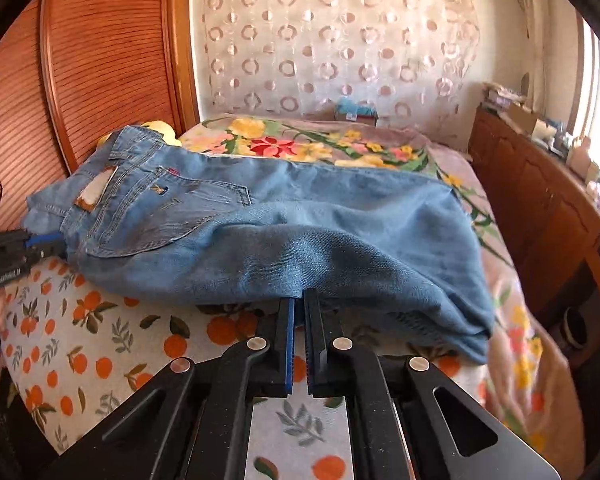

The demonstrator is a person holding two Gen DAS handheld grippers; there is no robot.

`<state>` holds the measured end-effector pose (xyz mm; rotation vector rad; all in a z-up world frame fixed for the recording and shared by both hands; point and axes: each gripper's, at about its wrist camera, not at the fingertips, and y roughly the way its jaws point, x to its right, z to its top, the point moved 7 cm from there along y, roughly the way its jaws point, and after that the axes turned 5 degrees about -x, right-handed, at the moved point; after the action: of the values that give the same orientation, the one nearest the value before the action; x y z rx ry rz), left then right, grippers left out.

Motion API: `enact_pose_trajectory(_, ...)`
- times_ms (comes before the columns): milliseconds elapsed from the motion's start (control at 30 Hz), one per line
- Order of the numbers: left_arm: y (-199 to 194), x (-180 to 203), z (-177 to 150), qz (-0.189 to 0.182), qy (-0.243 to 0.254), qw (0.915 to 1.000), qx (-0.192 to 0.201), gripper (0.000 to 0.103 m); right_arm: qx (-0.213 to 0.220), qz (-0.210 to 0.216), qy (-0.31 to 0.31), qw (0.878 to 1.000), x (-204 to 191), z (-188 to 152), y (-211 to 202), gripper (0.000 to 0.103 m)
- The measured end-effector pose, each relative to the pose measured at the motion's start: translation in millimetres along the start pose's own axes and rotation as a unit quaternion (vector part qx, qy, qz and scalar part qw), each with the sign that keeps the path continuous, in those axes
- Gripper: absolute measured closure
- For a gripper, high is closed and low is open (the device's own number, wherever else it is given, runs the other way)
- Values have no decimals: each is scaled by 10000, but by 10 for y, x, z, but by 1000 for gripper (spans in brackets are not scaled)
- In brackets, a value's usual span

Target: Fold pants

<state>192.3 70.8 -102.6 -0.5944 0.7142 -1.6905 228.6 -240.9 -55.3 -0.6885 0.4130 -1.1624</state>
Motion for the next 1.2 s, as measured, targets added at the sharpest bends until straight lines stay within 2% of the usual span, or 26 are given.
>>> enact_pose_trajectory(33, -46, 10, 16, 0, -18, 10000, 55, 90, -9, -52, -65, 10000, -6, -18, -17, 100)
enact_pose_trajectory(67, -124, 8, 54, 31, -38, 9999, 157, 103, 0, -77, -99, 9999, -13, -26, -35, 100)
enact_pose_trajectory(167, -334, -10, 162, 74, -25, 9992, 380, 103, 126, -51, -81, 9999, -61, -8, -127, 100)
enact_pose_trajectory(267, -478, -30, 210, 87, 36, 9990, 434, 103, 222, 7, -49, 9997, -107, 34, -212, 100)
enact_pose_trajectory(433, -513, -79, 166, 65, -12, 9993, 357, 102, 36, -15, -149, 9999, -203, -57, -145, 100)
enact_pose_trajectory(533, -451, -68, 122, 7, -38, 9997, 251, 84, -37, 52, -42, 10000, -167, -100, -102, 100)
enact_pose_trajectory(600, -380, -55, 58, -34, -31, 9998, 181, 67, -70, 94, 28, 9999, -130, -139, -76, 100)
enact_pose_trajectory(667, -306, -54, 3, -70, -86, 9998, 142, 55, -137, 89, 78, 9998, -99, -187, -25, 100)
enact_pose_trajectory(700, -275, -64, -21, -83, -126, 9998, 115, 54, -162, 88, 94, 9998, -87, -193, -13, 100)
enact_pose_trajectory(933, -35, -112, -80, -112, -243, 9996, -107, 54, -344, 194, 248, 9989, -85, -331, 140, 100)
enact_pose_trajectory(967, -8, -121, -78, -108, -245, 9996, -116, 56, -368, 213, 277, 9987, -92, -352, 159, 100)
enact_pose_trajectory(1000, 9, -132, -77, -98, -258, 9995, -124, 65, -374, 223, 294, 9986, -87, -364, 173, 100)
enact_pose_trajectory(1033, 31, -134, -77, -156, -272, 9994, -158, 68, -360, 229, 305, 9986, -85, -368, 174, 100)
enact_pose_trajectory(1100, 55, -131, -82, -274, -308, 9990, -185, 71, -322, 203, 319, 9988, -82, -354, 163, 100)
enact_pose_trajectory(1200, 61, -80, -90, -257, -235, 9992, -181, 75, -292, 209, 357, 9987, -72, -354, 164, 100)
